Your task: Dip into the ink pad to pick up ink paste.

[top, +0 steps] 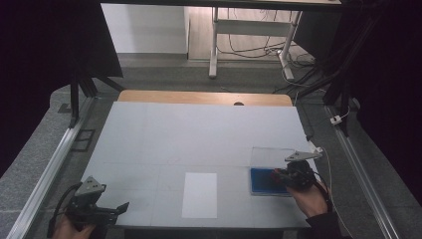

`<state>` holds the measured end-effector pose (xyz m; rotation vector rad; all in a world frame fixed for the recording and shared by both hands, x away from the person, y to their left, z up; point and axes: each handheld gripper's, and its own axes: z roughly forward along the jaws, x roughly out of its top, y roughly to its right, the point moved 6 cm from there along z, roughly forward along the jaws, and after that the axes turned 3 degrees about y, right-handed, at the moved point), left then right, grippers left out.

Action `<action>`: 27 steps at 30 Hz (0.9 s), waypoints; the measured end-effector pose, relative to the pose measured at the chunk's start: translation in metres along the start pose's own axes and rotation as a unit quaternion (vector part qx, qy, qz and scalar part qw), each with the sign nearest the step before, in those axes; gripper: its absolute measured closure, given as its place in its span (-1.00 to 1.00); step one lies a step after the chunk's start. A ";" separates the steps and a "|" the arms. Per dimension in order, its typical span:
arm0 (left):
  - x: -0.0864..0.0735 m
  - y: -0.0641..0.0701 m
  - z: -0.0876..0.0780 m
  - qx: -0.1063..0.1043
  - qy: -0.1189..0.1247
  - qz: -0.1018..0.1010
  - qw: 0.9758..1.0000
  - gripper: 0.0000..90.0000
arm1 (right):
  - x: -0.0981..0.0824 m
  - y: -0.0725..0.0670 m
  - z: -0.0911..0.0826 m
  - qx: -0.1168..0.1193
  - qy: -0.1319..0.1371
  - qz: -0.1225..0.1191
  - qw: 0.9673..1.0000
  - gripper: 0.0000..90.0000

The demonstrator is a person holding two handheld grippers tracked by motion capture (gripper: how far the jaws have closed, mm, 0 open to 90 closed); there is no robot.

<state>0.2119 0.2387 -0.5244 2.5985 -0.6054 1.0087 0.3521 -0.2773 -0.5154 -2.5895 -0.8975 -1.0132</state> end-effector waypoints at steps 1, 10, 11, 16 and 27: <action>0.000 0.000 0.000 0.000 0.000 0.000 1.000 -0.95 | 0.000 0.000 0.001 0.001 -0.001 0.000 1.000 0.78; 0.000 0.000 0.000 -0.001 -0.001 -0.001 1.000 -0.95 | -0.005 0.000 0.005 0.003 -0.015 0.000 1.000 0.78; 0.000 0.000 0.000 -0.001 -0.001 -0.001 1.000 -0.95 | -0.005 0.000 0.005 0.003 -0.014 -0.002 1.000 0.78; 0.000 0.000 0.001 0.000 -0.003 0.000 1.000 -0.94 | -0.005 -0.001 0.006 -0.003 -0.016 -0.007 1.000 0.79; 0.000 0.000 0.001 0.001 -0.004 0.000 1.000 -0.94 | -0.004 -0.009 0.009 -0.024 -0.021 -0.037 0.999 0.79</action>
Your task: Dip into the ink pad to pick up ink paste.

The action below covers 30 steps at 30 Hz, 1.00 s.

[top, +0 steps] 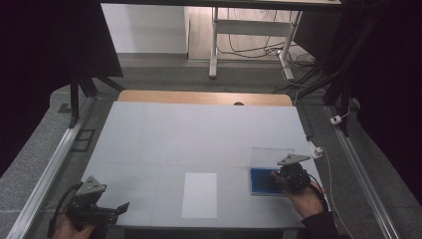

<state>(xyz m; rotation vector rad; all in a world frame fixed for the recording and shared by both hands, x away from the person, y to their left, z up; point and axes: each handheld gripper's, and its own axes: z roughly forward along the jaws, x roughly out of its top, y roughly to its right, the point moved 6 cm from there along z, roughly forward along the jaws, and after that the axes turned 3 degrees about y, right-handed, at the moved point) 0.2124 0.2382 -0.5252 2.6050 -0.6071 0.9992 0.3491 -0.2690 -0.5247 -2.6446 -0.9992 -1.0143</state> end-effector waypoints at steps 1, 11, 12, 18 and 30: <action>0.000 0.000 0.000 0.000 0.000 0.000 1.000 -0.94 | -0.001 0.002 0.000 0.007 0.003 0.008 1.000 0.79; 0.000 0.000 0.000 -0.001 -0.001 -0.002 1.000 -0.94 | -0.003 0.011 0.001 0.035 0.013 0.047 0.998 0.79; 0.000 0.000 0.000 -0.001 -0.001 -0.001 1.000 -0.94 | -0.002 0.009 0.001 0.029 0.011 0.037 0.999 0.79; 0.000 0.000 0.000 -0.001 -0.001 -0.001 1.000 -0.94 | -0.002 0.005 0.001 0.018 0.009 0.019 1.000 0.79; 0.000 0.000 0.000 -0.002 0.000 -0.002 1.000 -0.94 | -0.003 0.009 0.000 0.031 0.016 0.040 0.999 0.79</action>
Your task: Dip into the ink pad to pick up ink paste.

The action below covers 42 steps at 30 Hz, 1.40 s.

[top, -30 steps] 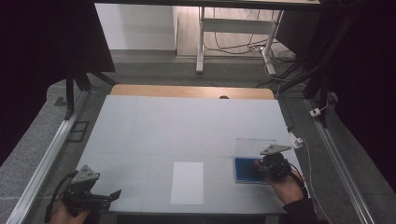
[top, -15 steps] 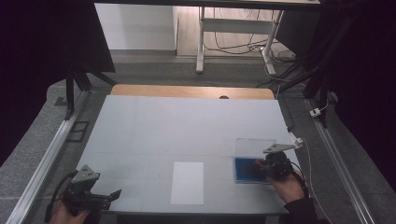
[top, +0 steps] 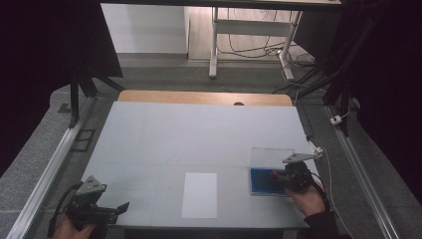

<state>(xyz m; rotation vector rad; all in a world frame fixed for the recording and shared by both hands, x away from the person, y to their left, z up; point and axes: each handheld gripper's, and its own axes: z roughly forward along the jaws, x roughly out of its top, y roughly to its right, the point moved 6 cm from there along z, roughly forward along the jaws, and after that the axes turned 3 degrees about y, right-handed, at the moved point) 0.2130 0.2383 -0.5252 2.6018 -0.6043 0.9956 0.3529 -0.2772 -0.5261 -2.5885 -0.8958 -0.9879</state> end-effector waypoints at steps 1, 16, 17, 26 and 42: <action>0.000 0.000 0.000 -0.001 0.000 -0.001 1.000 -0.94 | 0.000 0.000 0.000 0.001 0.001 0.001 1.000 0.79; 0.000 0.000 0.000 -0.001 0.001 -0.002 1.000 -0.94 | 0.004 -0.003 -0.006 0.006 0.014 -0.002 1.000 0.78; 0.000 0.000 0.000 0.000 0.001 -0.002 1.000 -0.94 | 0.005 -0.004 -0.007 0.006 0.016 -0.001 1.000 0.78; 0.000 0.000 0.000 0.000 0.000 -0.002 1.000 -0.94 | 0.008 -0.005 -0.018 0.007 0.038 0.009 0.999 0.78; 0.000 0.000 0.000 0.000 0.001 -0.001 1.000 -0.94 | 0.013 -0.017 -0.018 0.018 0.039 -0.013 0.999 0.78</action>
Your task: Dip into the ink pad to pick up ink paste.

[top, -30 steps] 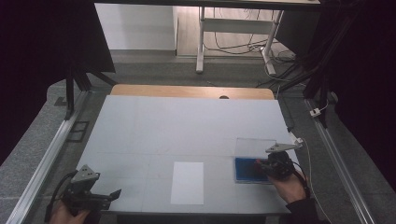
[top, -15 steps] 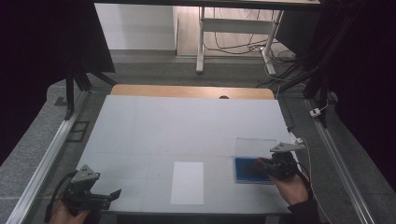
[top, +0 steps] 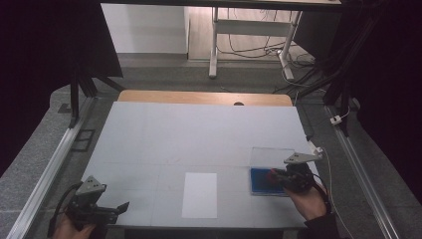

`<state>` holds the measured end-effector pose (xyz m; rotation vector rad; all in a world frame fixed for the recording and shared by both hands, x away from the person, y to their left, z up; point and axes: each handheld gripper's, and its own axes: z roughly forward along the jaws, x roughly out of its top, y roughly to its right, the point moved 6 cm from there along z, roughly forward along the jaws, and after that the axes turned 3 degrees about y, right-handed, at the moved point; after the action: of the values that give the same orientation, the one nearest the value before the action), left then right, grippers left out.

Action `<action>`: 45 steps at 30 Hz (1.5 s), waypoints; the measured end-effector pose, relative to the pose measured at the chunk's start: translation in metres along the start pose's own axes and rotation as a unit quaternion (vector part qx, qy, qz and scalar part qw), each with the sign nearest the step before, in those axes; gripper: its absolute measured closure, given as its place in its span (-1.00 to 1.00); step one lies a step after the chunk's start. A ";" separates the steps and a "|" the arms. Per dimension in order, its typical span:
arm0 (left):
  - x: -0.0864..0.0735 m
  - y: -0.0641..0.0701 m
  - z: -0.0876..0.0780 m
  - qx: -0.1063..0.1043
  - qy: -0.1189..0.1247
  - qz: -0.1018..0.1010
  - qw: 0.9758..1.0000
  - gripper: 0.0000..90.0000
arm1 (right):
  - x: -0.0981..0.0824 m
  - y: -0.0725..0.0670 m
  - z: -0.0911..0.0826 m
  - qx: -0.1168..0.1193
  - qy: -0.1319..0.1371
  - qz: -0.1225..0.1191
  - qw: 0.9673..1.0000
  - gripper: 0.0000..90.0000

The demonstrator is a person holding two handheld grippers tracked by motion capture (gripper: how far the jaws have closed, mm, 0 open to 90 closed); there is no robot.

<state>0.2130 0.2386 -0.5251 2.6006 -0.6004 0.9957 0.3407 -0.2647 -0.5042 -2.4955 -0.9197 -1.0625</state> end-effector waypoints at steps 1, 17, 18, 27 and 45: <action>0.000 0.000 0.000 0.000 0.000 0.000 1.000 -0.94 | -0.001 0.000 0.001 0.001 -0.002 0.000 1.000 0.78; 0.000 0.000 0.000 0.000 0.000 0.000 1.000 -0.94 | -0.008 -0.001 0.019 0.003 -0.033 -0.015 0.999 0.78; 0.000 0.000 0.000 -0.001 0.000 0.000 1.000 -0.94 | -0.009 -0.001 0.020 0.002 -0.036 -0.015 0.999 0.78; 0.000 0.000 0.000 0.000 -0.001 0.001 1.000 -0.94 | -0.010 -0.004 0.022 -0.006 -0.043 -0.019 0.999 0.79; 0.000 0.000 0.001 0.000 -0.003 0.003 1.000 -0.94 | -0.014 0.004 0.022 0.024 -0.027 0.023 0.999 0.79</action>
<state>0.2133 0.2378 -0.5254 2.6048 -0.6096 0.9909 0.3480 -0.2637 -0.5297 -2.5054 -0.8868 -0.9522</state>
